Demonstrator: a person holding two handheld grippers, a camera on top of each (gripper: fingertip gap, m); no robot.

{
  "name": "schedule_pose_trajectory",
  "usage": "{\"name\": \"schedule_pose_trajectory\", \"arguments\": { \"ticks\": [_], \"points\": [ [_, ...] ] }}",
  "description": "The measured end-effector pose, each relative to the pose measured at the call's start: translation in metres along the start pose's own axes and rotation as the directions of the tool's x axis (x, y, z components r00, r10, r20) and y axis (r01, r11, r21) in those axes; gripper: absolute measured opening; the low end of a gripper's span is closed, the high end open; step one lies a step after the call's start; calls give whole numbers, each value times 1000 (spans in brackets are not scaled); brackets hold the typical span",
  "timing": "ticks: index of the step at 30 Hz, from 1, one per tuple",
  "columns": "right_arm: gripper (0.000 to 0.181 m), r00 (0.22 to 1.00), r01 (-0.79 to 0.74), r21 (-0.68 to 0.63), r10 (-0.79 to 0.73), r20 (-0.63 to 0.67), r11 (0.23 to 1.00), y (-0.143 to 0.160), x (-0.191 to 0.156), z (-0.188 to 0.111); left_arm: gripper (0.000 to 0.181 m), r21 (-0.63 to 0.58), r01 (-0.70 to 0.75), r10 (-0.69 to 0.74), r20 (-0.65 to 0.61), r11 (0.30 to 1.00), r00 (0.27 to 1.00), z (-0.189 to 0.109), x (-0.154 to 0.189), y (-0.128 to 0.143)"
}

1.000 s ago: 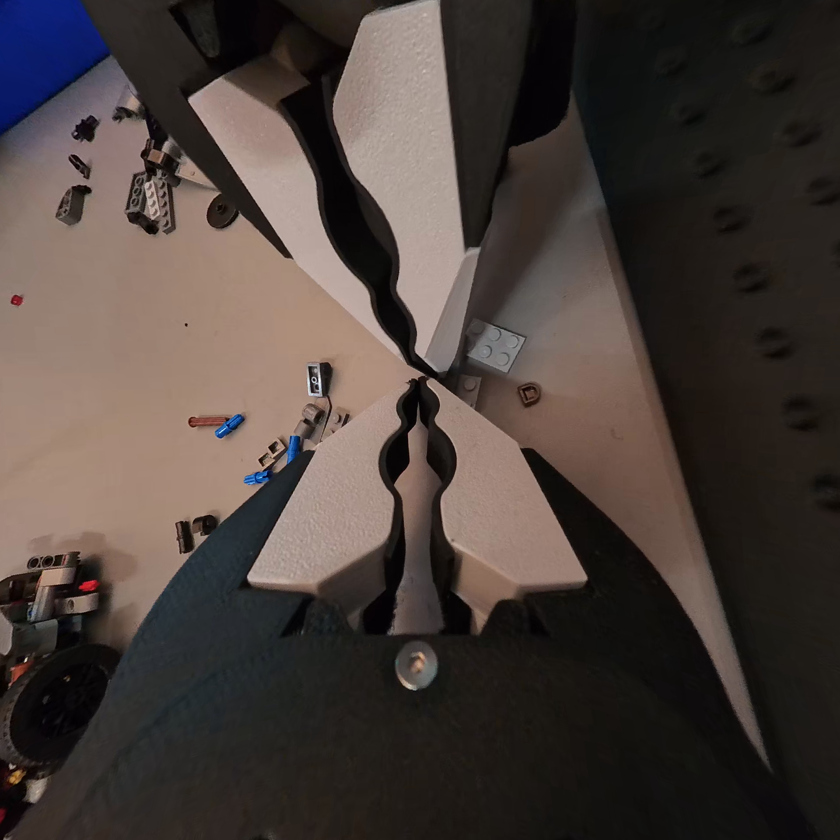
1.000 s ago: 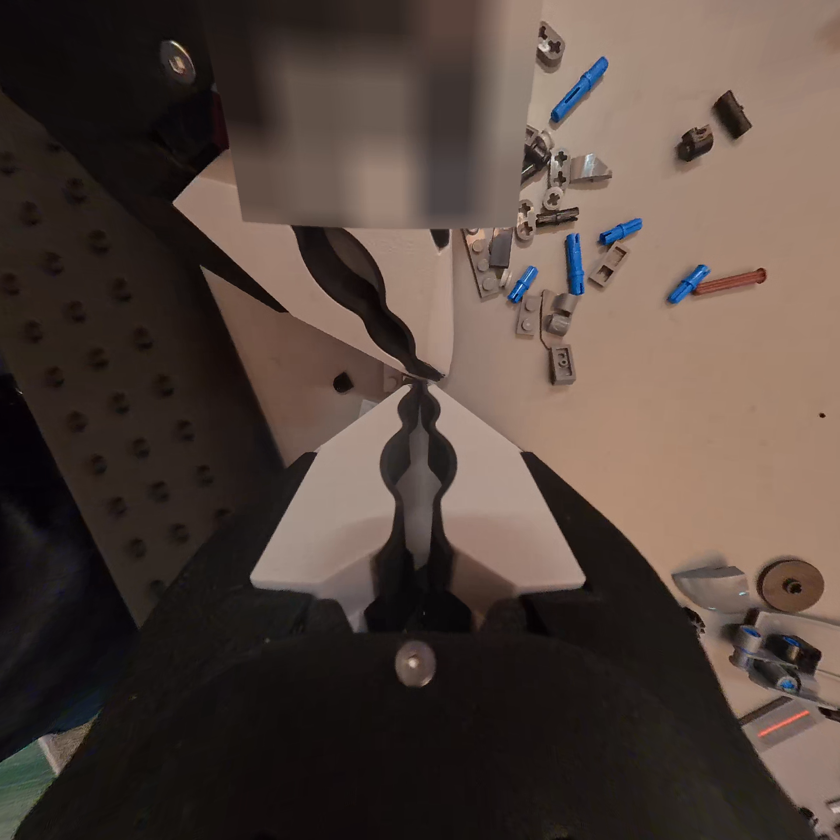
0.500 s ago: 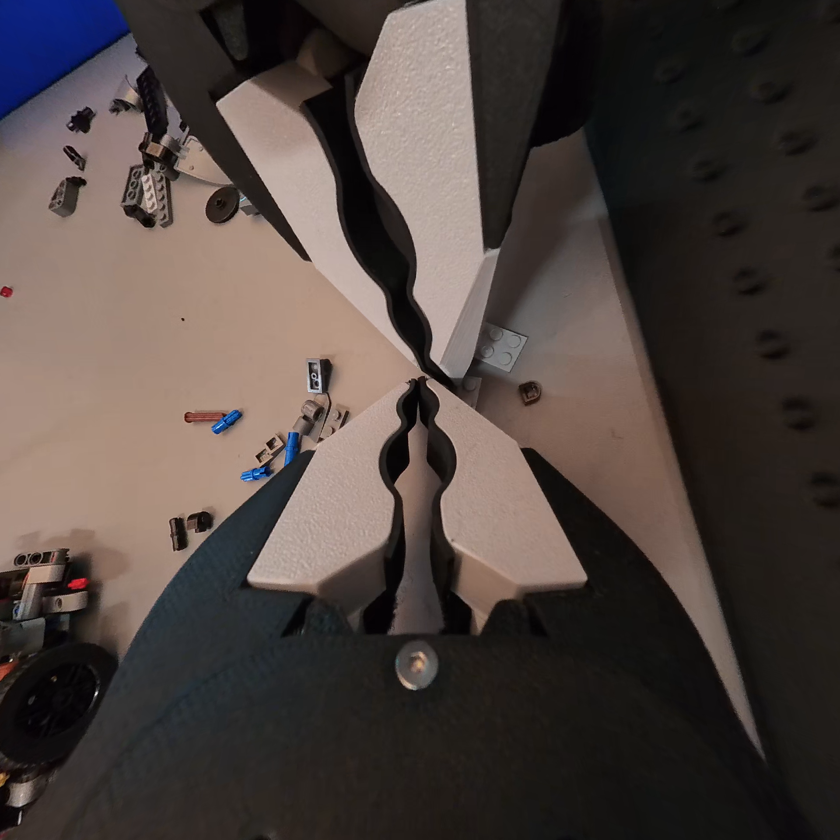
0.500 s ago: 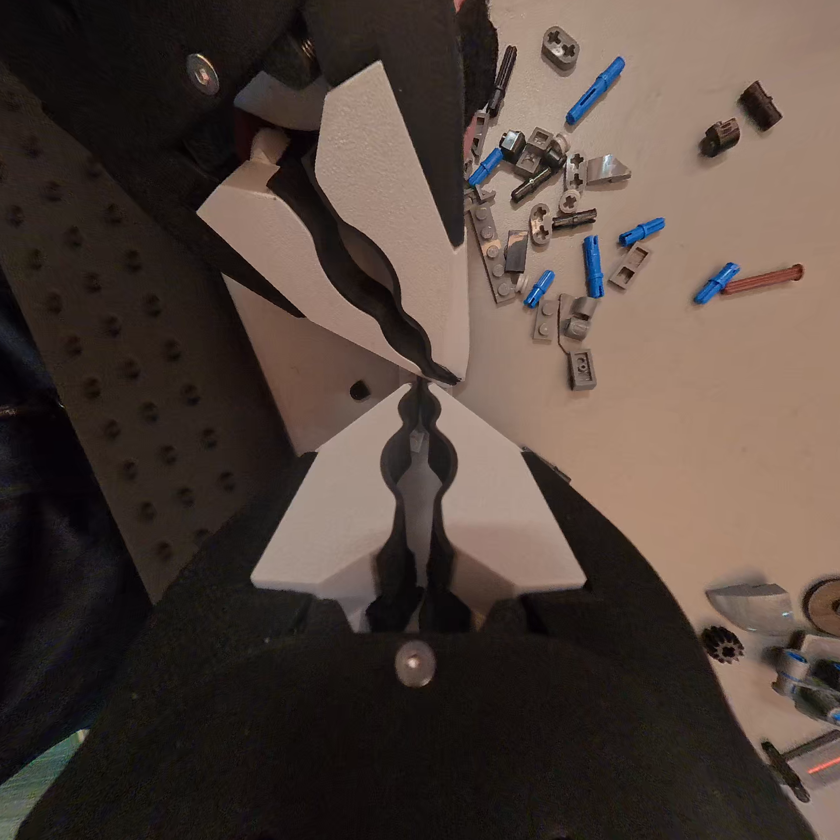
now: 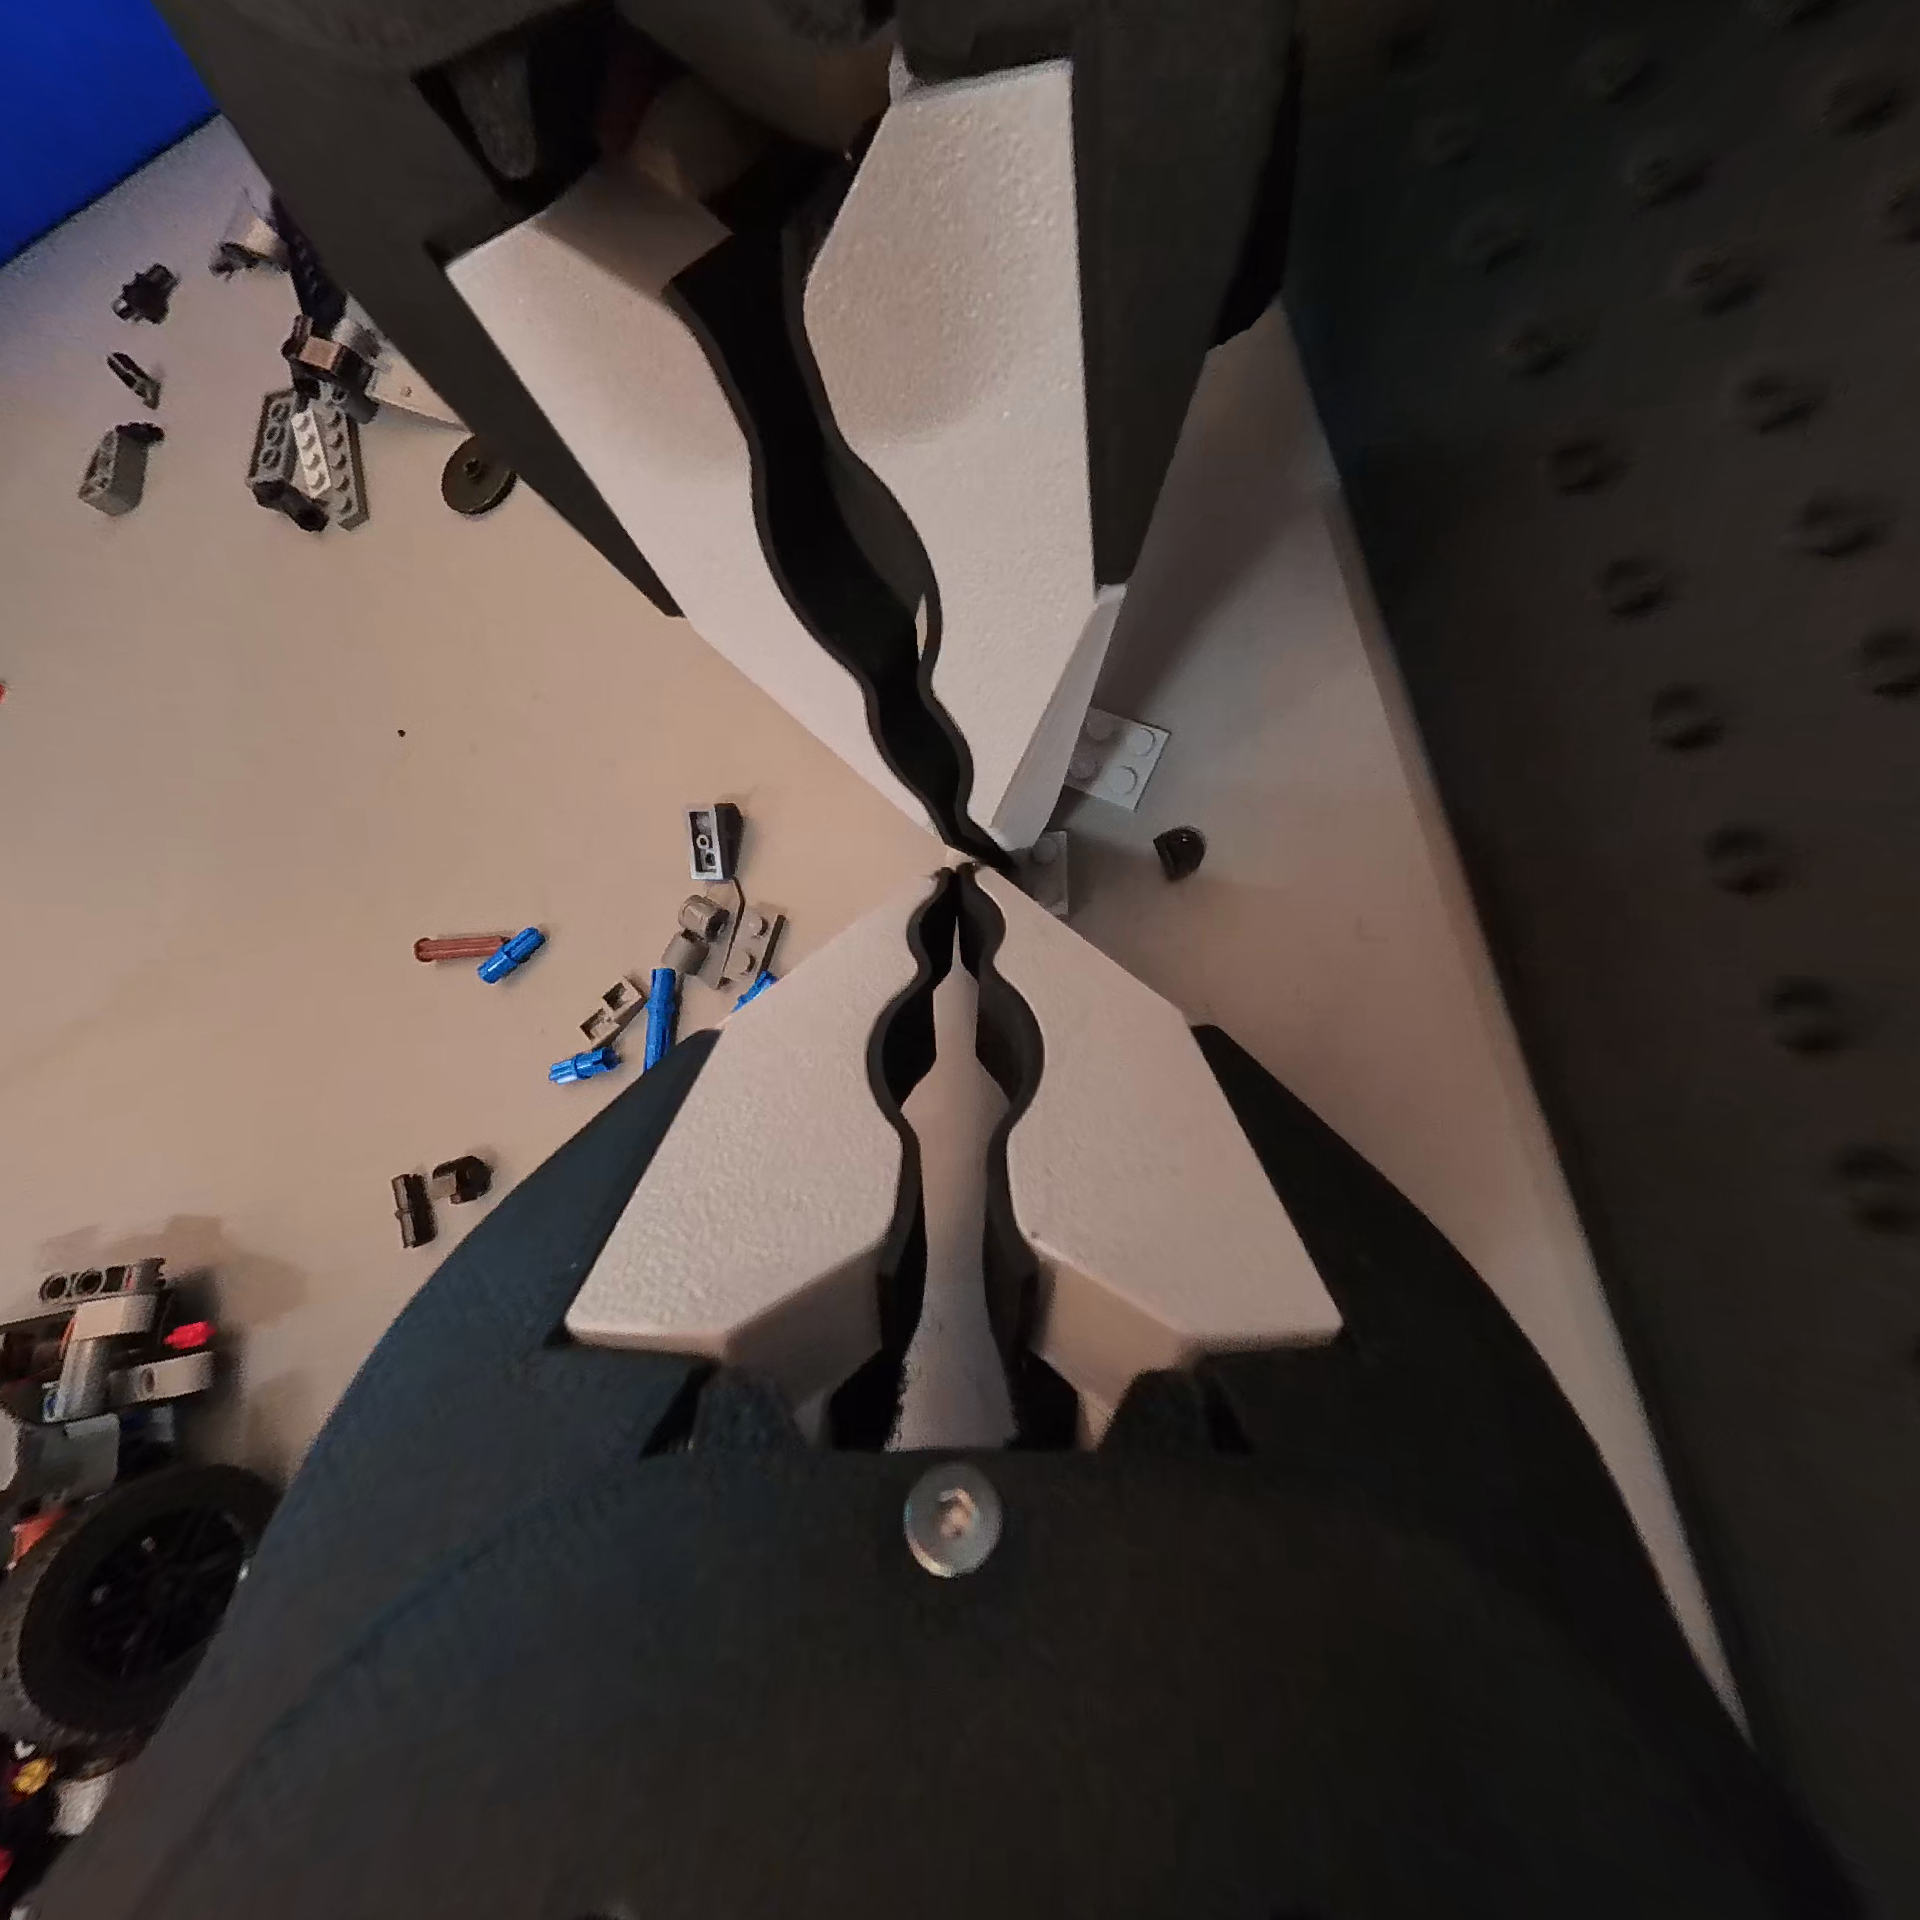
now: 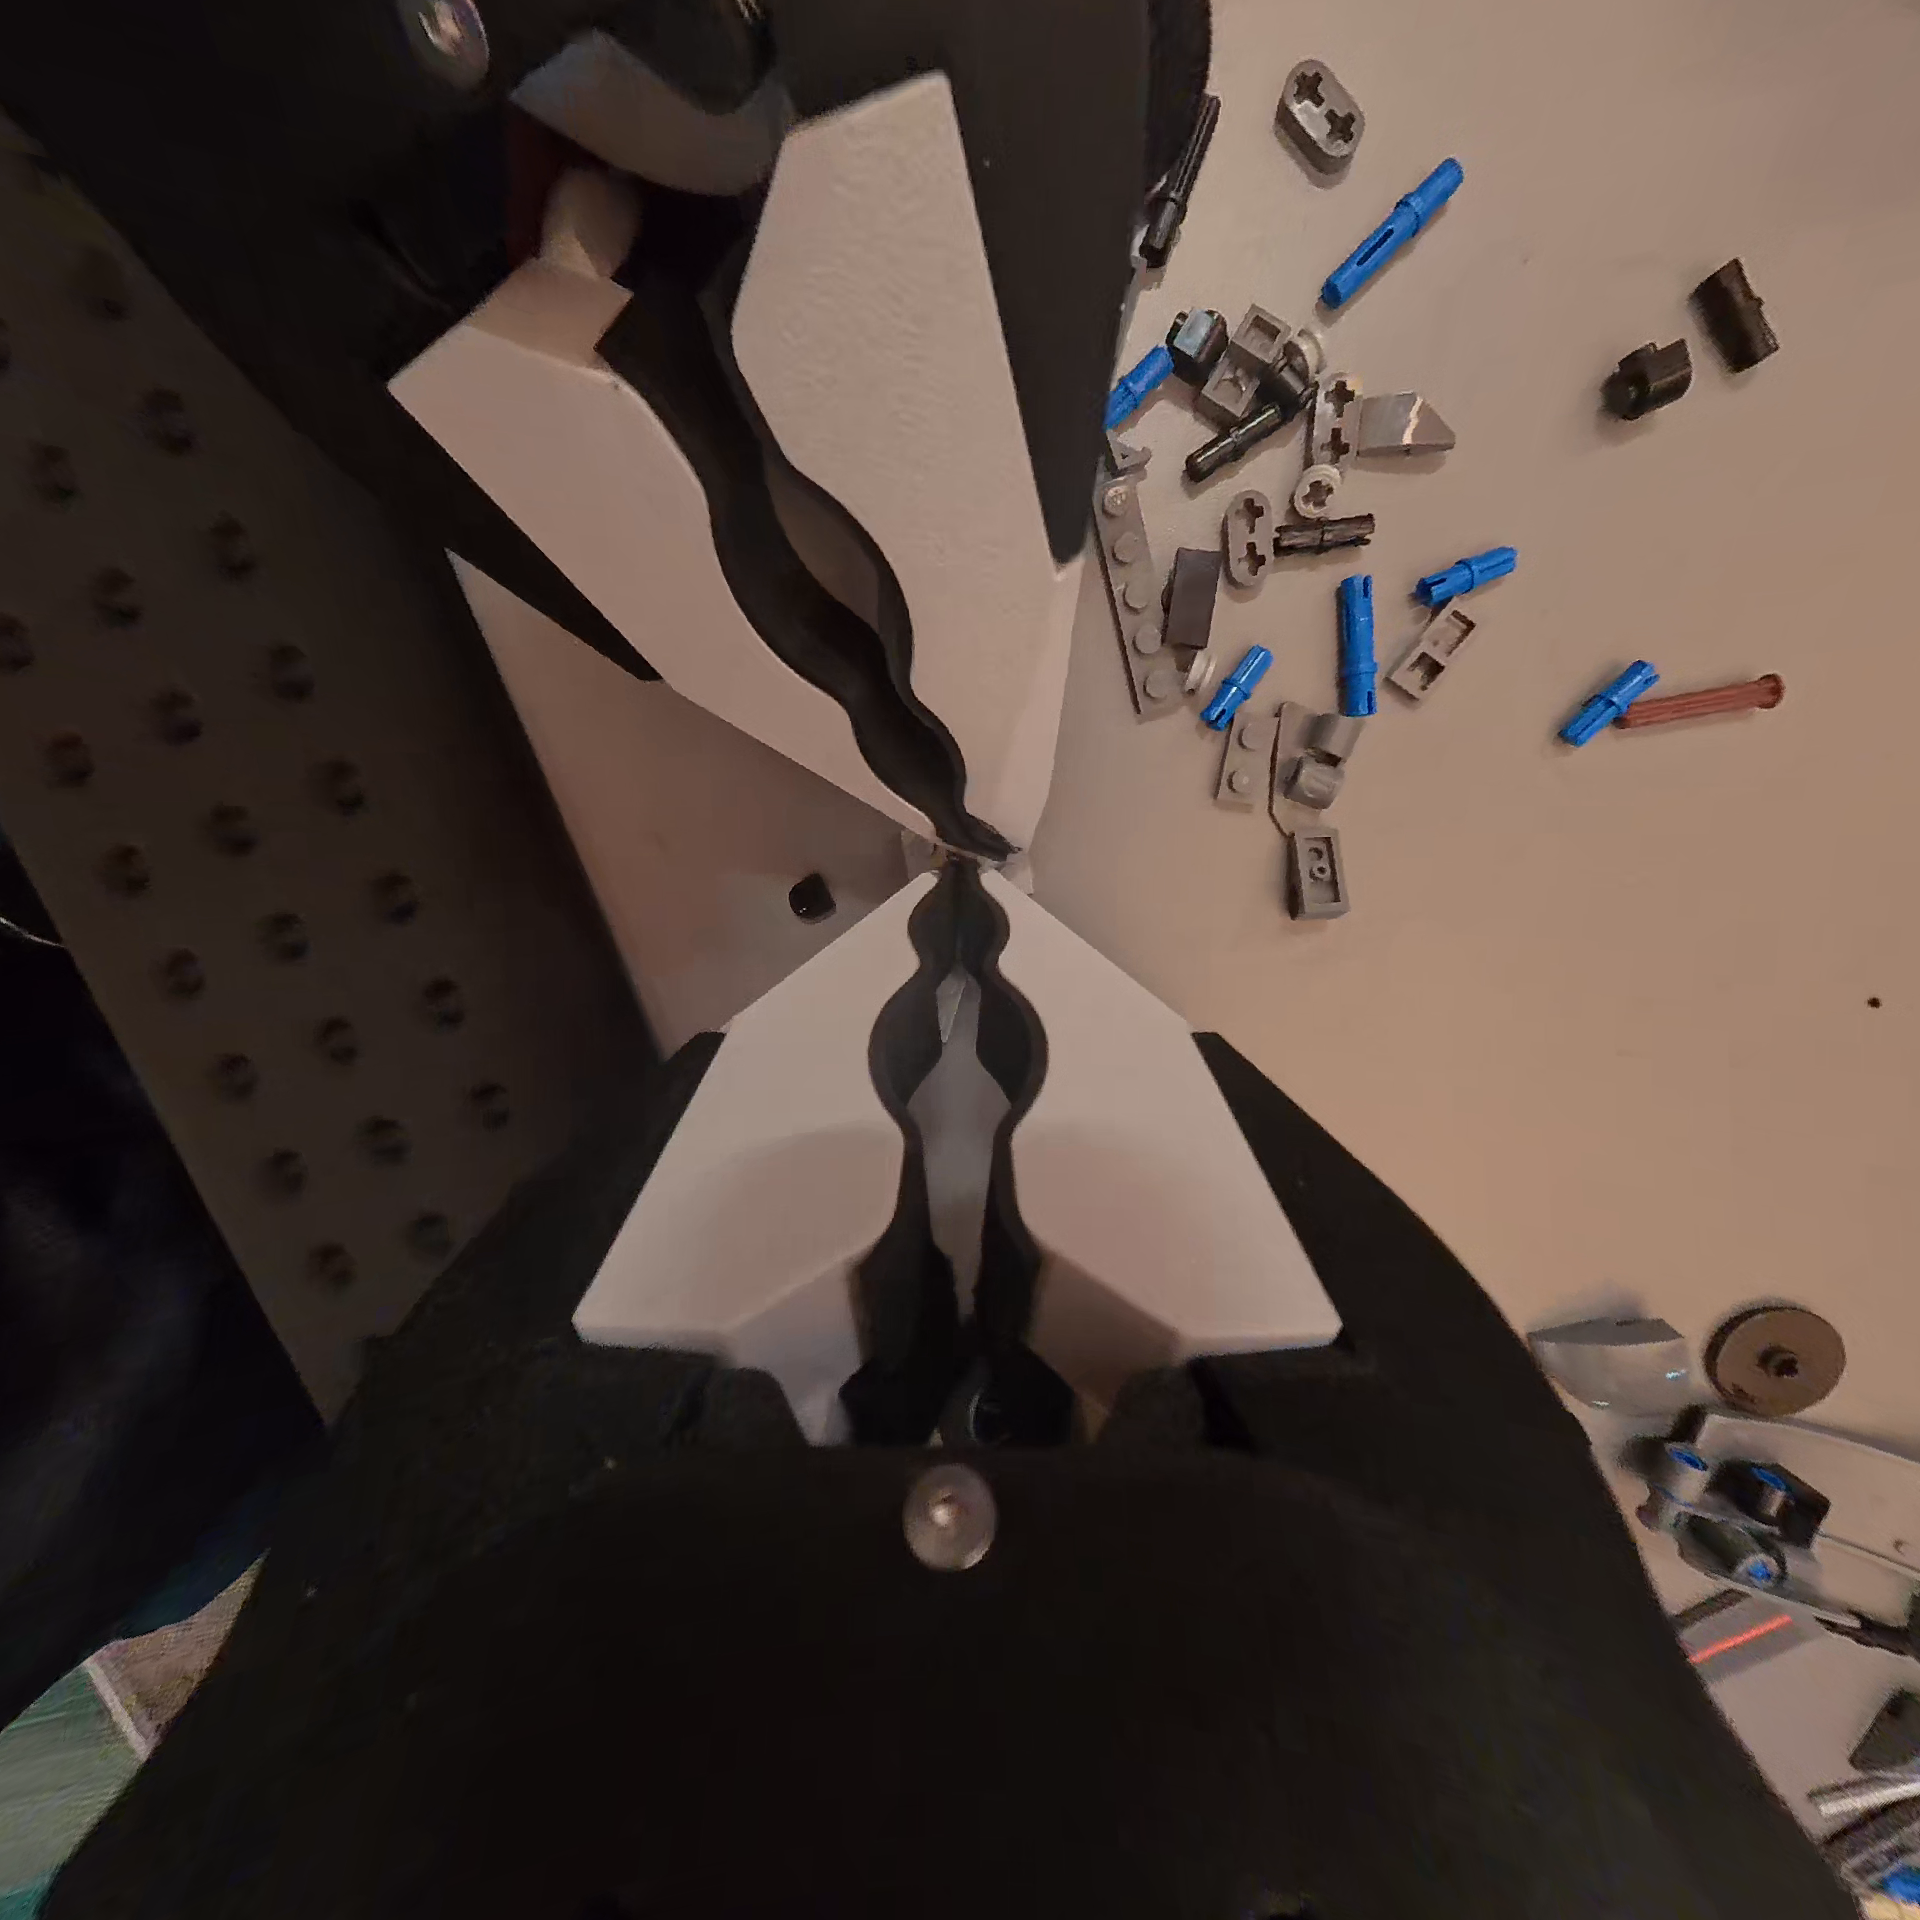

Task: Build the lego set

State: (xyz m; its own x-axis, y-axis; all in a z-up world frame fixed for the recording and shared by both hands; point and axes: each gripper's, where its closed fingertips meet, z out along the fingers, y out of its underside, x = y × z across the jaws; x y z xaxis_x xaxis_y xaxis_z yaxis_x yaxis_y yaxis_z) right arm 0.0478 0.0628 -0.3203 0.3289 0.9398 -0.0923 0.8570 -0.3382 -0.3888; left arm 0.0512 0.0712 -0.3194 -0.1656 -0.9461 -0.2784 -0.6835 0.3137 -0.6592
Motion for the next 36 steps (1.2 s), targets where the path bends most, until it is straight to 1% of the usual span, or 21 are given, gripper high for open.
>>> {"name": "schedule_pose_trajectory", "arguments": {
  "ticks": [5,12,15,17,19,20,22,23,26,29,31,33,36],
  "points": [
    [0,1000,1,17,-1,12,1000,0,0,0,0,8,-6,6,-12,1000,1000,-1,2,-1],
    [0,1000,27,24,-27,-11,999,0,-1,1,0,-4,-83,83,1,997,997,-2,8,-1],
    [0,1000,23,20,-23,4,1000,-1,0,2,0,-9,-73,73,-2,997,997,-2,7,-1],
    [0,999,30,31,-29,-13,999,-3,4,2,0,-3,-54,54,1,999,999,-3,4,1],
    [0,998,-8,41,10,-61,999,-2,17,-4,0,-9,-55,55,9,998,998,-2,2,2],
    [0,998,-42,56,45,-50,998,-2,17,-9,0,-6,-52,53,8,999,999,-2,2,1],
    [21,996,-85,34,86,-21,996,5,10,-15,0,-3,-47,47,8,999,999,-2,1,2],
    [25,996,-80,21,81,-35,997,9,7,-16,0,1,-41,41,5,999,999,-2,1,2],
    [30,996,-69,9,70,-51,998,16,-5,-15,0,19,-19,19,-19,1000,1000,-2,1,0],
    [27,995,-68,-30,65,-81,997,25,-3,-8,0,63,9,-8,-22,998,1000,-7,-2,-6],
    [18,995,-68,-15,67,-71,998,24,-2,-5,6,85,39,-36,-33,996,999,-9,-2,-9],
    [17,994,-50,-22,48,-96,998,26,3,-4,14,87,59,-55,-55,994,997,-9,0,-9],
    [17,994,-54,-30,51,-97,998,27,5,-5,34,52,76,-73,-64,996,995,-5,0,-4]
  ]
}}
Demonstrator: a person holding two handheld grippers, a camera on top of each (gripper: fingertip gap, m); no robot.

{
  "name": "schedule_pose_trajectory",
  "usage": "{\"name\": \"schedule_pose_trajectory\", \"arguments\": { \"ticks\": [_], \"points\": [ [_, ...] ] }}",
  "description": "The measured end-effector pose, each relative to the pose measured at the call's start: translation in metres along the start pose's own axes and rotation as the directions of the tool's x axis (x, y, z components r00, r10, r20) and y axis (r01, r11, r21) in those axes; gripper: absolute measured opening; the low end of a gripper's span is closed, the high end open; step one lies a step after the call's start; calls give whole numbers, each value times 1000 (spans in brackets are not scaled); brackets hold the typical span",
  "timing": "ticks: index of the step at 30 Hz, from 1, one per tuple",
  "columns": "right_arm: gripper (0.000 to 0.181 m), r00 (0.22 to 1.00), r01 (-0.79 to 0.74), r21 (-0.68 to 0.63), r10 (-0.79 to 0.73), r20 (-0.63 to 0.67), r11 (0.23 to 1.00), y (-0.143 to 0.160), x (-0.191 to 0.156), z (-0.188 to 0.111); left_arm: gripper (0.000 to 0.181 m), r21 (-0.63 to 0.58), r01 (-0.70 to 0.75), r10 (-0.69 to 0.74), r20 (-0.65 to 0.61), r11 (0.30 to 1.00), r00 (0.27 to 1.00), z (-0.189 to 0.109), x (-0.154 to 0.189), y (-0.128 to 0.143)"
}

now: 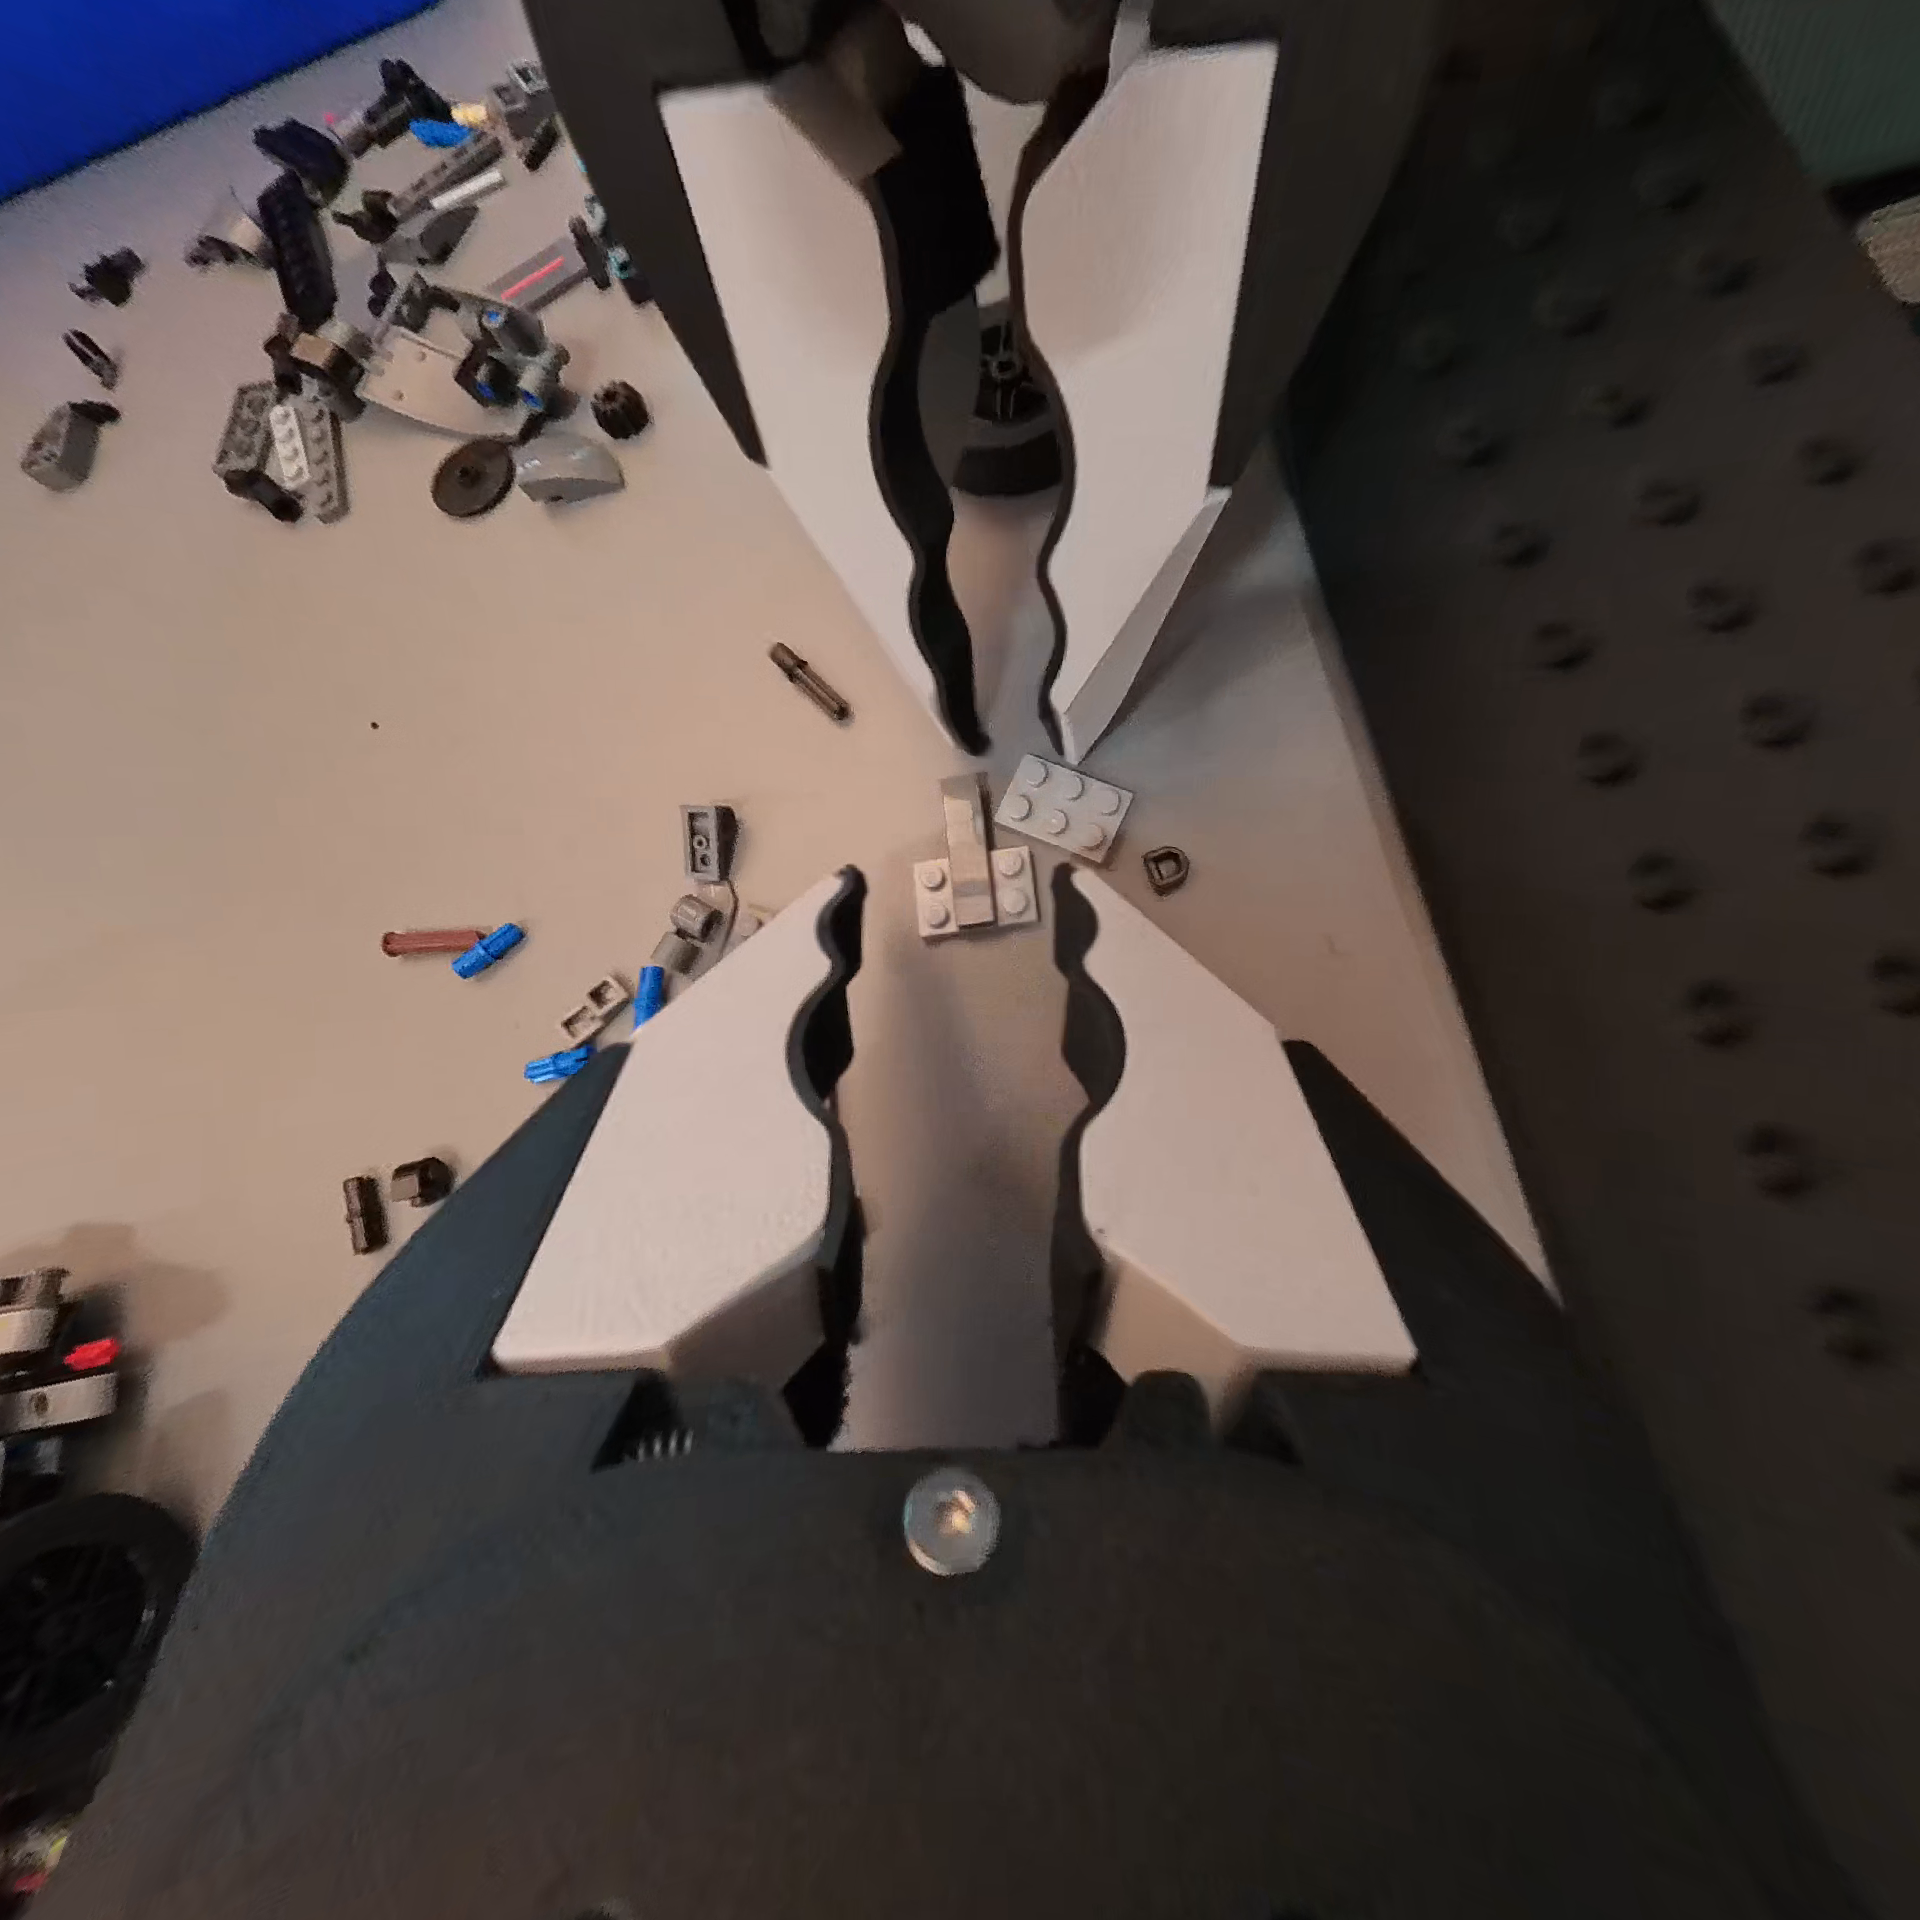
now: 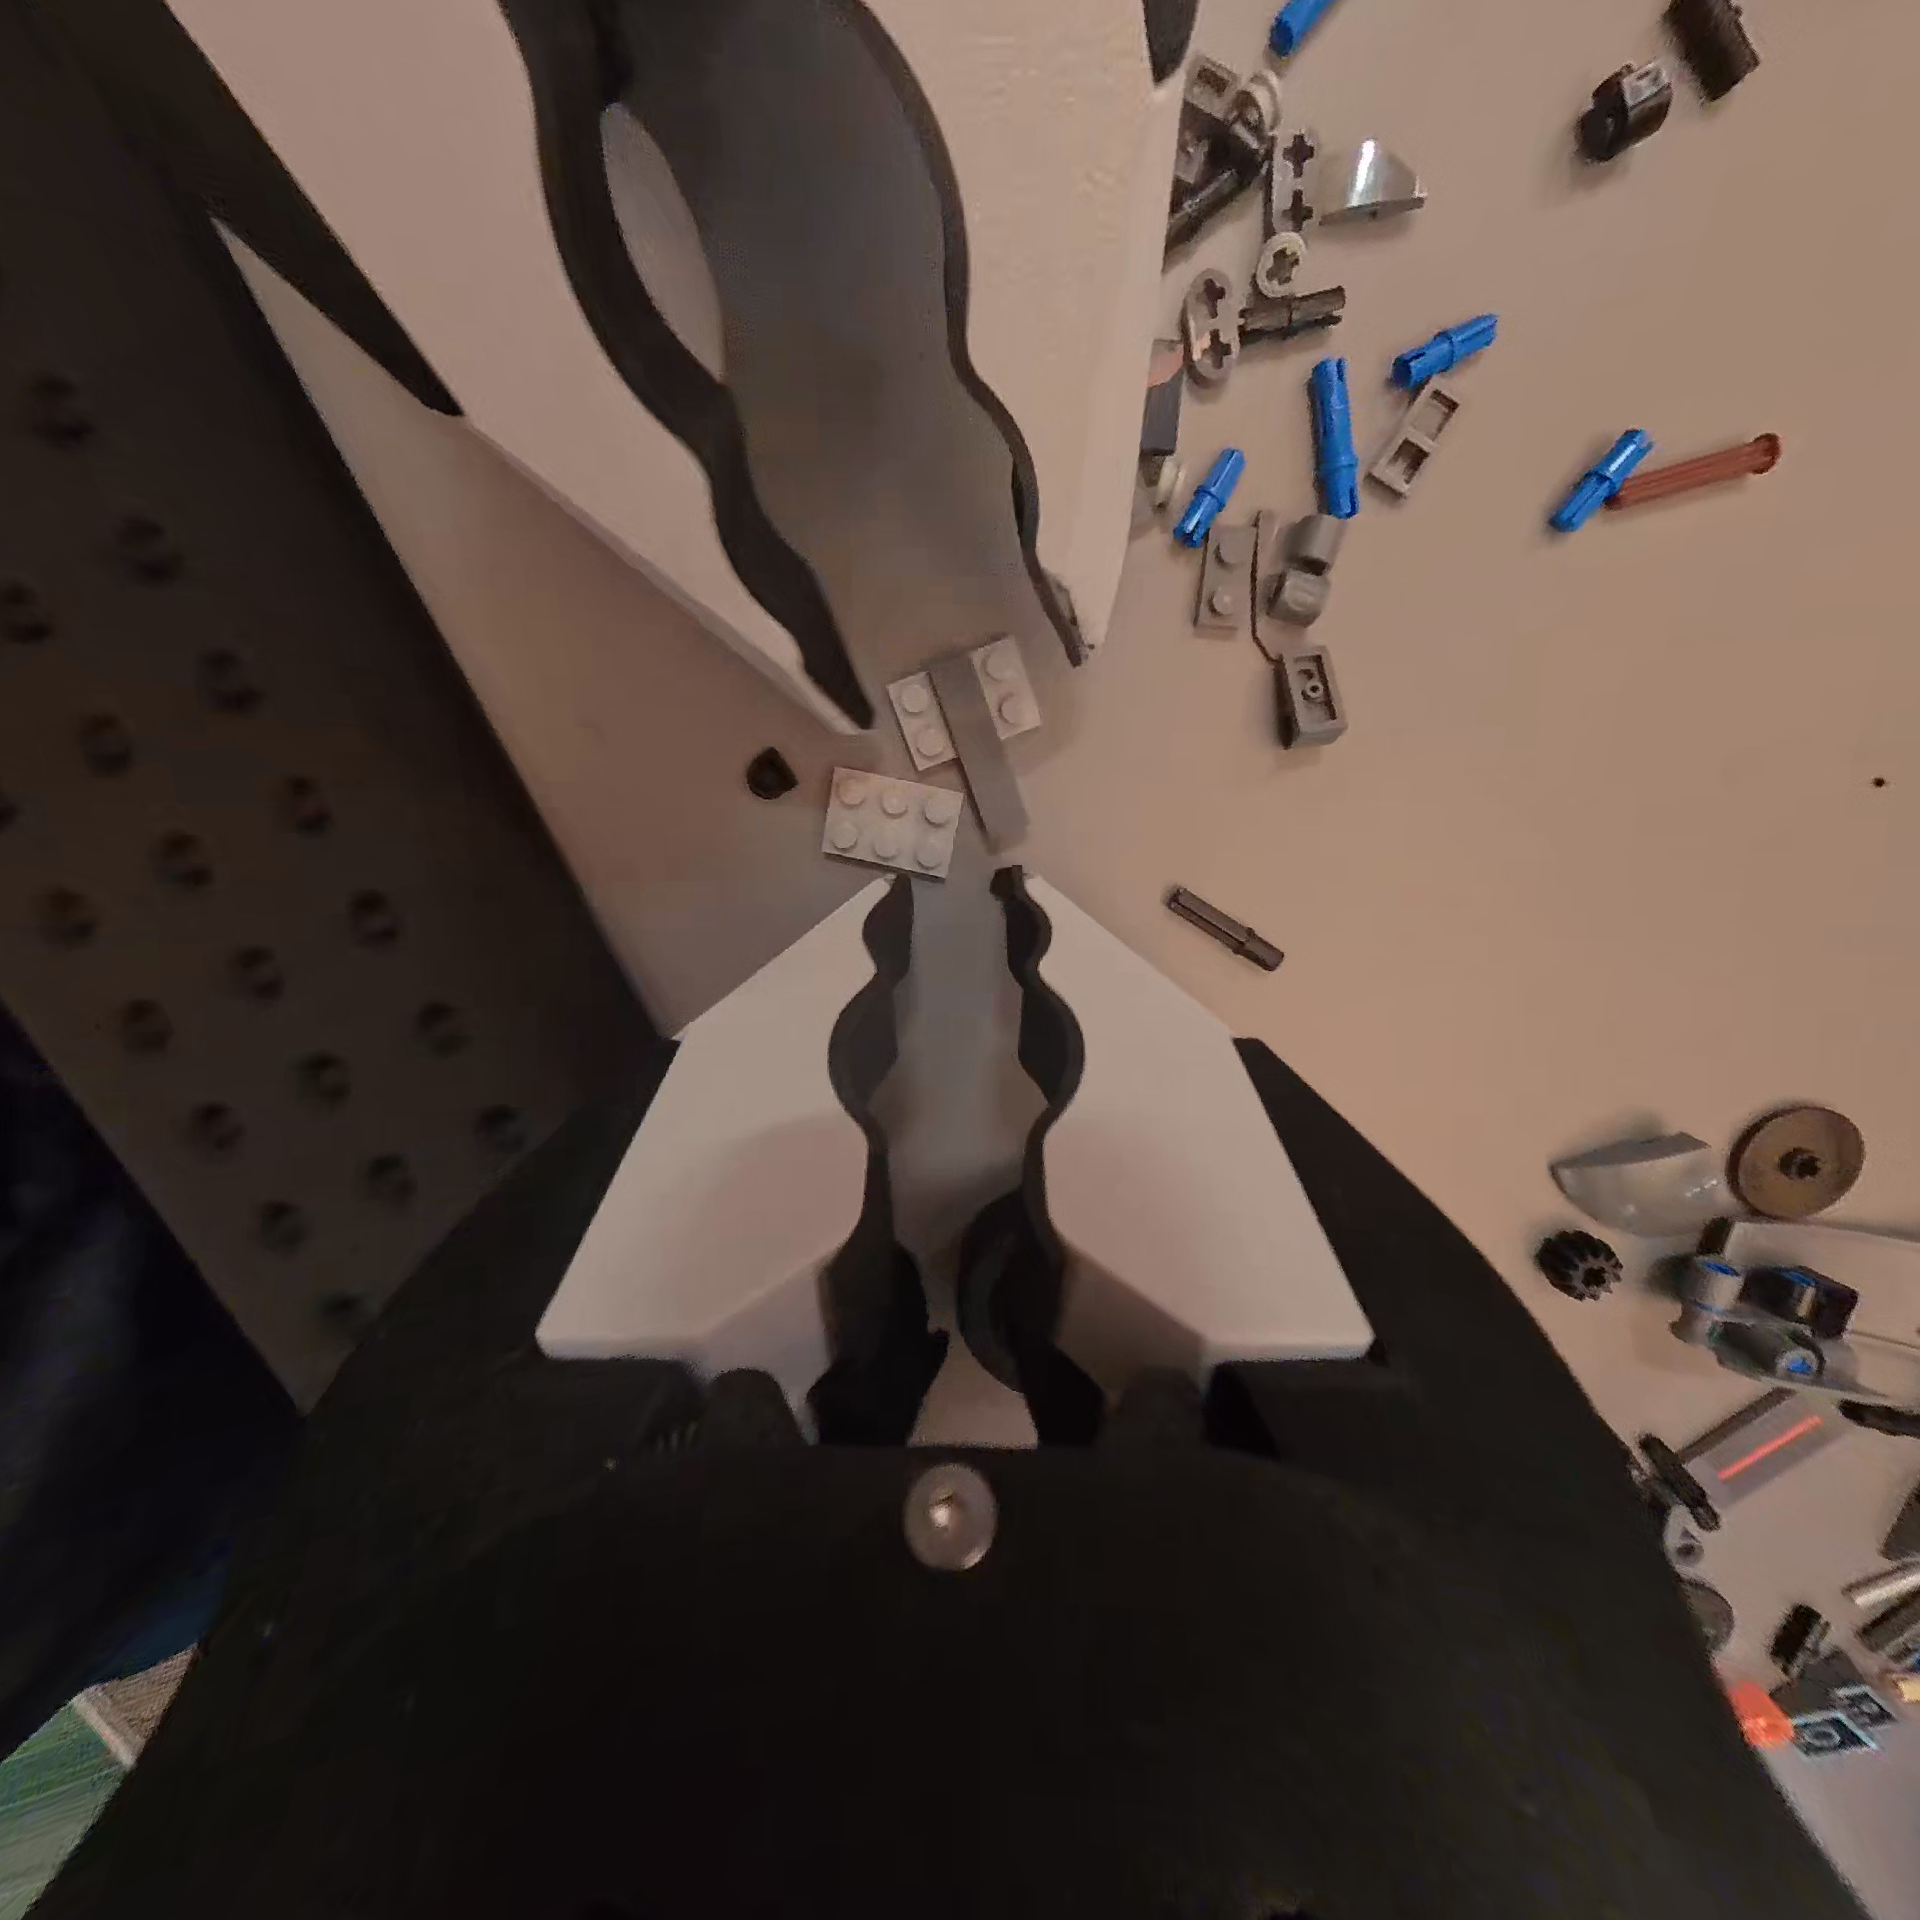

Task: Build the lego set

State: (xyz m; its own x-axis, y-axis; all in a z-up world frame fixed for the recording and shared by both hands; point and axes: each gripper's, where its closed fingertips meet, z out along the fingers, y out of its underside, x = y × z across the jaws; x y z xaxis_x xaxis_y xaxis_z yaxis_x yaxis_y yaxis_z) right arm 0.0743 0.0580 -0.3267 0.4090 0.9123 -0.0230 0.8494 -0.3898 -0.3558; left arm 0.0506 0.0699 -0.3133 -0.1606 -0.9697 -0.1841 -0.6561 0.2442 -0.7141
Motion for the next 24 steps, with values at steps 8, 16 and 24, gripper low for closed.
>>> {"name": "schedule_pose_trajectory", "arguments": {
  "ticks": [8,16,24],
  "points": [
    [18,999,34,8,-34,14,999,-2,-10,0,22,-53,62,-65,-54,997,996,9,5,7],
    [15,999,46,19,-47,27,999,-5,-10,3,21,-41,44,-45,-38,998,998,4,1,8],
    [10,994,105,5,-105,-25,994,-5,2,1,21,22,-8,10,-117,1000,993,-6,13,2]
  ]
}}
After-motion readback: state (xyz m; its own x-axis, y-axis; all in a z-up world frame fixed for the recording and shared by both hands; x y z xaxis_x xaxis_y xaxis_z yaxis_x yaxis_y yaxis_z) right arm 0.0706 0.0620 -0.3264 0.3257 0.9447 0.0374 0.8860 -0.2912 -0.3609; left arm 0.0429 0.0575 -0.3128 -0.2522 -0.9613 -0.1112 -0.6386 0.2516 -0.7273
